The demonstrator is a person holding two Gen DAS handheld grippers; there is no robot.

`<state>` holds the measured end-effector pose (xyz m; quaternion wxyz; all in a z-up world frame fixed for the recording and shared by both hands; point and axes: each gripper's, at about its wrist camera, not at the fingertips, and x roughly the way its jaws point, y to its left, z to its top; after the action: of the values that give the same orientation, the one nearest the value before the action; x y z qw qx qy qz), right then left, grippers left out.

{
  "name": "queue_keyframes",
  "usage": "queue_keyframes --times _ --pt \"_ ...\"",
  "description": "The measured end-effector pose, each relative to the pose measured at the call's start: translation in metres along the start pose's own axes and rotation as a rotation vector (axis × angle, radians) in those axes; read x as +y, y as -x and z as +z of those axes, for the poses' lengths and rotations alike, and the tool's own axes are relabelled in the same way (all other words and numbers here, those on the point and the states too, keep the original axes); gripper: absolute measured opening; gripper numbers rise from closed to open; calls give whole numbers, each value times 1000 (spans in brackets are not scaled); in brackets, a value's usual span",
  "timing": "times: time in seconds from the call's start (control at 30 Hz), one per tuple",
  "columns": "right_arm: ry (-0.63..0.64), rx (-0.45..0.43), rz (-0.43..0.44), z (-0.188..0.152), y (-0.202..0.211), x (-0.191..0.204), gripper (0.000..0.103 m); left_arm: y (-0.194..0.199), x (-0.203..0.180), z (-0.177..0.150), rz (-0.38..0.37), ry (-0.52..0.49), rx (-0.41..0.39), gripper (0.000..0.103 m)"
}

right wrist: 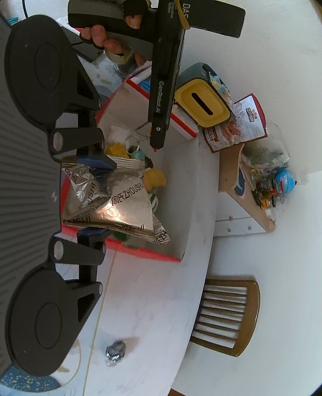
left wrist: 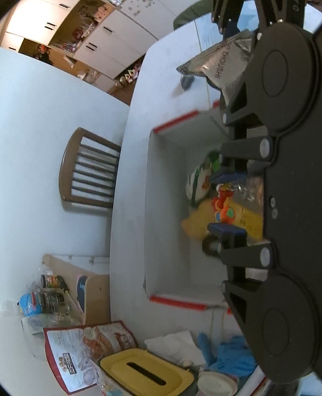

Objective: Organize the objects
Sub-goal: 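Carry the foil bag and red keychain with both grippers over the box, then open the right gripper to drop the foil bag while the left releases the keychain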

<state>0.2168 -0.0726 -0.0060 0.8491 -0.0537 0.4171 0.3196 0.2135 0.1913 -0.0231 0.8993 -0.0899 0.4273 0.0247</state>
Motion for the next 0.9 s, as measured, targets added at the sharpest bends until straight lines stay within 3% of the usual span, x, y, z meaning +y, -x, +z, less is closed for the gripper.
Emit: queue_keyframes --times 0.47,0.9 --pt "91 137 19 13 -91 38 45 -42 37 10 95 -43 55 33" --pt "98 219 25 10 -139 47 45 -83 45 10 138 -98 126 33"
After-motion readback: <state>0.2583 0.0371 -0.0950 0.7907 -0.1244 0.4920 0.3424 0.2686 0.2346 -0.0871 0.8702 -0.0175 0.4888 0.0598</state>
